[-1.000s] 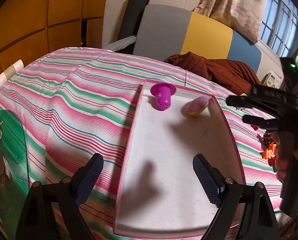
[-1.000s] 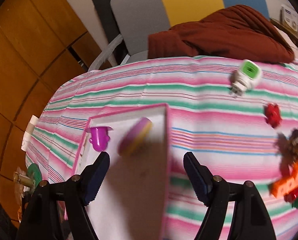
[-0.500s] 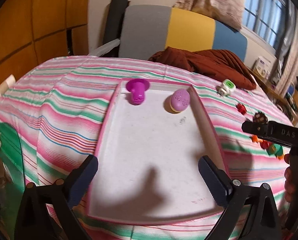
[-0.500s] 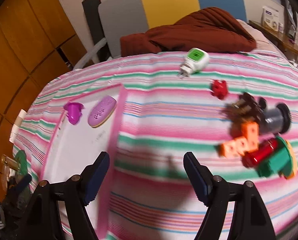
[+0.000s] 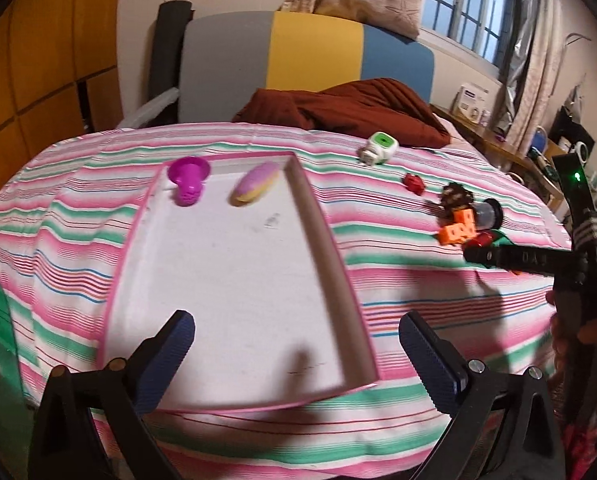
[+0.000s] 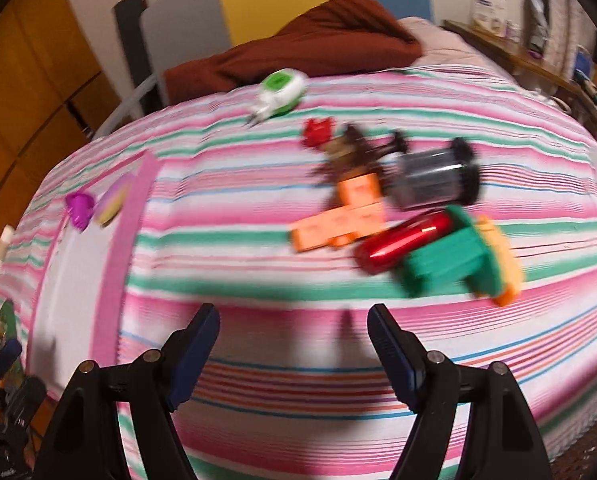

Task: Organize rigid objects
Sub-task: 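Reach the right tool to the yellow piece and grasp it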

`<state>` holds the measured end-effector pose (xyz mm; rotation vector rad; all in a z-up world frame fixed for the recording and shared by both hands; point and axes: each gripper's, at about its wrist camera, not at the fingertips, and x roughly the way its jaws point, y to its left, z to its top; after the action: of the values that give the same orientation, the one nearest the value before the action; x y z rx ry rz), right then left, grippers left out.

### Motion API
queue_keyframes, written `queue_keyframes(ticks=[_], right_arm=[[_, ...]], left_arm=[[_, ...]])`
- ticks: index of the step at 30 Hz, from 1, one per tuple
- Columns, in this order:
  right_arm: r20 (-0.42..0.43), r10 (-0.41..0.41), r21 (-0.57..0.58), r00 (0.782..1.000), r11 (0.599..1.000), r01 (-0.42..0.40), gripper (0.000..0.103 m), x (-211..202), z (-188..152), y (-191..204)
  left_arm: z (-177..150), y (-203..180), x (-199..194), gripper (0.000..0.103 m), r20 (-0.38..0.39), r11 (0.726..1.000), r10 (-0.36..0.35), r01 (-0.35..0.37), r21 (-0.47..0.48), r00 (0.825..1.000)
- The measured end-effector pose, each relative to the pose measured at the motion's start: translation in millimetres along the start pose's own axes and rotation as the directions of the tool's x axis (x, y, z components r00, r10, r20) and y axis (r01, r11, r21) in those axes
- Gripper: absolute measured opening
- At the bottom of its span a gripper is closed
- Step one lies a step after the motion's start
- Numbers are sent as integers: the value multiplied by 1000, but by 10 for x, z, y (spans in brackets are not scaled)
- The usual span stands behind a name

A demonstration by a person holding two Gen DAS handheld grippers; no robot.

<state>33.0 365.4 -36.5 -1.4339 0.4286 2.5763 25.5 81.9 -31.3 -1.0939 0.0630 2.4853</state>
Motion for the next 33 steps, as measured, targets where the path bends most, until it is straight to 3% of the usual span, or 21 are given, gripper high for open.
queue_keyframes(ticks=[7,13,19,26,28,31,33], right_arm=[[21,-67,132,998,989,63,78,-110,237,-538],[21,-128,164,992,979,123,78,-112,461,-849],[-44,-117,339,992,932,125,78,19,552,-1359],[-154,19,441,988,896,51,78,311,509,-1531],[-163,107,417,981,909,-30,79,370,506,-1409],[-184,191,356,964,927,-116,79,413,492,-1203],[-224,299,295,928,928,-228,79,461,478,-997]], left_arm=[[-20,-172,18,103,-18,999,-31,32,37,999],[-4,-308,23,103,-21,996,-27,29,87,999],[-14,-379,33,103,-24,993,-21,24,119,999],[-49,-401,68,103,-41,992,-19,24,120,999],[-48,-410,67,103,-39,992,-18,22,120,999],[-52,-419,66,103,-40,993,-15,20,120,999],[-55,-419,66,103,-39,993,-13,17,120,999]])
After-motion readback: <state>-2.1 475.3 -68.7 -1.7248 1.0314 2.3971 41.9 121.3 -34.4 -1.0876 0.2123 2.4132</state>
